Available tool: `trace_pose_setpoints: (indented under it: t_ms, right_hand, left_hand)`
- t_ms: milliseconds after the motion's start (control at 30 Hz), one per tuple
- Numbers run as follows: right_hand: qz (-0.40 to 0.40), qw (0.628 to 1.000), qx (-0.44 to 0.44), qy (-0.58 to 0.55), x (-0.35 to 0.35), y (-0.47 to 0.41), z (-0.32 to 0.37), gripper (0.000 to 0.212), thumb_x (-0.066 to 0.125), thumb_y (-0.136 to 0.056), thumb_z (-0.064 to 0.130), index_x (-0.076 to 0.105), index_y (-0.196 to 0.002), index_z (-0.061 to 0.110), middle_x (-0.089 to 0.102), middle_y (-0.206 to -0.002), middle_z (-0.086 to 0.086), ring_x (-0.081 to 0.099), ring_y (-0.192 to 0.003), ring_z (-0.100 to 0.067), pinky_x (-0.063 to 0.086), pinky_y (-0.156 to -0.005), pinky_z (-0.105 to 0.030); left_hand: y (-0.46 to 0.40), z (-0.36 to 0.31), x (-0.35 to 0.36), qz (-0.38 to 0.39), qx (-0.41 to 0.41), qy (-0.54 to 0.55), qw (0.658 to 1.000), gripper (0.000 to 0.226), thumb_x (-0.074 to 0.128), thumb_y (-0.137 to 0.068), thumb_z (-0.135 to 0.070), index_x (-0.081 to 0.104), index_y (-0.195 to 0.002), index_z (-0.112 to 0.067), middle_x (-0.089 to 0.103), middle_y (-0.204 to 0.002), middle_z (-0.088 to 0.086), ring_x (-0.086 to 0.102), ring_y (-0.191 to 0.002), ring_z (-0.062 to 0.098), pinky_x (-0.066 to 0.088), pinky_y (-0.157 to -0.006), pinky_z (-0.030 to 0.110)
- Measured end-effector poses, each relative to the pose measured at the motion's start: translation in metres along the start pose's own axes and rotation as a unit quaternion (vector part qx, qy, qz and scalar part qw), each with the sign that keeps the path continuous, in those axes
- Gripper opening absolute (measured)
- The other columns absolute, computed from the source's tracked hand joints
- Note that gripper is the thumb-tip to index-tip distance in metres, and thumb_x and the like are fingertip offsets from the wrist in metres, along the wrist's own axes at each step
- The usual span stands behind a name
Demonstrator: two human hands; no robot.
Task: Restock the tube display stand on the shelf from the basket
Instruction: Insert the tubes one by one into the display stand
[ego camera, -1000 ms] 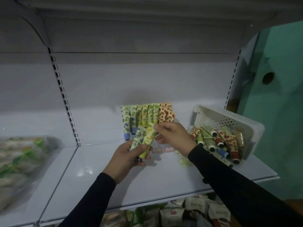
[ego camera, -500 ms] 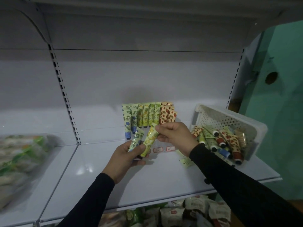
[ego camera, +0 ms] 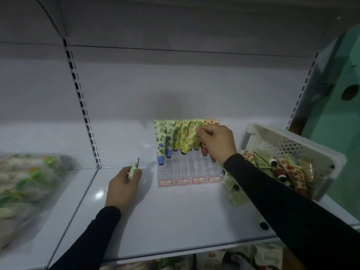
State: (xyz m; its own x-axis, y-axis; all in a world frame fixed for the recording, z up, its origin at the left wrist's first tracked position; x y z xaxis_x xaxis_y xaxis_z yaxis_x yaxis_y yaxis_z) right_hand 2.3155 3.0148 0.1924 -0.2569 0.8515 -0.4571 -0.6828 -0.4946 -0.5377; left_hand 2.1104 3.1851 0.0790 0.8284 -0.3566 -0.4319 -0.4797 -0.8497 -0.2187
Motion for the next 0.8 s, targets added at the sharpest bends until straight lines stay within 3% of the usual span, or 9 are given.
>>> trace_pose_setpoints:
  t_ms: [100, 267, 467, 600, 700, 800]
  right_hand:
    - [0.002, 1.000, -0.011, 0.012, 0.012, -0.009, 0.001, 0.025, 0.060, -0.094, 0.027, 0.076, -0.087, 0.009, 0.072, -0.079, -0.001, 0.061, -0.071, -0.012, 0.044, -0.069, -0.014]
    - [0.015, 1.000, -0.016, 0.020, 0.029, -0.019, -0.005, 0.031, 0.059, -0.094, 0.028, 0.072, -0.083, 0.002, 0.070, -0.078, -0.015, 0.064, -0.076, -0.028, 0.052, -0.074, -0.037]
    - [0.031, 0.998, -0.036, 0.049, 0.039, -0.024, -0.002, 0.036, 0.060, -0.094, 0.026, 0.065, -0.065, 0.006, 0.063, -0.063, -0.010, 0.051, -0.057, -0.015, 0.040, -0.062, -0.023]
    - [0.037, 0.997, -0.033, 0.064, 0.047, -0.028, -0.003, 0.032, 0.060, -0.094, 0.027, 0.072, -0.073, 0.006, 0.070, -0.071, -0.008, 0.064, -0.070, -0.020, 0.049, -0.071, -0.024]
    - [0.034, 0.997, -0.024, 0.066, 0.050, -0.029, 0.000, 0.023, 0.063, -0.092, 0.027, 0.077, -0.086, 0.010, 0.075, -0.087, 0.000, 0.066, -0.080, -0.011, 0.042, -0.068, -0.011]
    - [0.027, 0.997, -0.029, 0.066, 0.051, -0.031, 0.003, 0.021, 0.064, -0.091, 0.027, 0.077, -0.092, 0.011, 0.075, -0.090, 0.001, 0.064, -0.078, -0.008, 0.041, -0.073, -0.012]
  left_hand:
    - [-0.003, 0.004, 0.000, -0.001, -0.010, -0.003, 1.000, 0.022, 0.051, -0.097, -0.033, 0.060, -0.083, -0.019, 0.066, -0.078, 0.003, 0.056, -0.072, 0.013, 0.037, -0.059, 0.022]
    - [-0.003, 0.004, 0.001, -0.001, -0.007, -0.007, 1.000, 0.021, 0.052, -0.097, -0.034, 0.062, -0.085, -0.020, 0.065, -0.078, 0.001, 0.056, -0.073, 0.011, 0.036, -0.059, 0.022]
    - [-0.002, 0.001, 0.000, -0.005, -0.014, -0.002, 1.000, 0.025, 0.051, -0.097, -0.033, 0.061, -0.081, -0.017, 0.065, -0.077, 0.004, 0.055, -0.071, 0.014, 0.038, -0.059, 0.023]
    - [-0.002, 0.001, 0.000, -0.008, -0.015, -0.006, 1.000, 0.024, 0.051, -0.097, -0.032, 0.060, -0.080, -0.017, 0.064, -0.076, 0.003, 0.055, -0.071, 0.013, 0.037, -0.059, 0.023]
    - [-0.003, 0.001, 0.000, -0.010, -0.015, -0.004, 1.000, 0.024, 0.052, -0.097, -0.032, 0.060, -0.080, -0.018, 0.064, -0.076, 0.002, 0.055, -0.071, 0.014, 0.038, -0.059, 0.023]
    - [-0.004, 0.003, 0.000, -0.010, -0.016, -0.004, 1.000, 0.026, 0.052, -0.097, -0.032, 0.060, -0.078, -0.016, 0.064, -0.075, 0.004, 0.055, -0.070, 0.015, 0.038, -0.059, 0.024]
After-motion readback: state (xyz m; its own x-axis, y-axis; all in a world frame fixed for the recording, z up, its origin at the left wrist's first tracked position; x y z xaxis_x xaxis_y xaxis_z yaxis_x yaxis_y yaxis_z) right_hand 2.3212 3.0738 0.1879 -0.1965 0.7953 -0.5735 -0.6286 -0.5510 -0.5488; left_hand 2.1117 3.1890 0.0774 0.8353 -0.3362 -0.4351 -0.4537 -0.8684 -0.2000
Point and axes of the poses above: each hand's wrist, its own y-axis away from the middle knuckle, its own x-axis out of the palm, z = x × y, the point moved 3 cm from there along -y, towards the middle knuckle
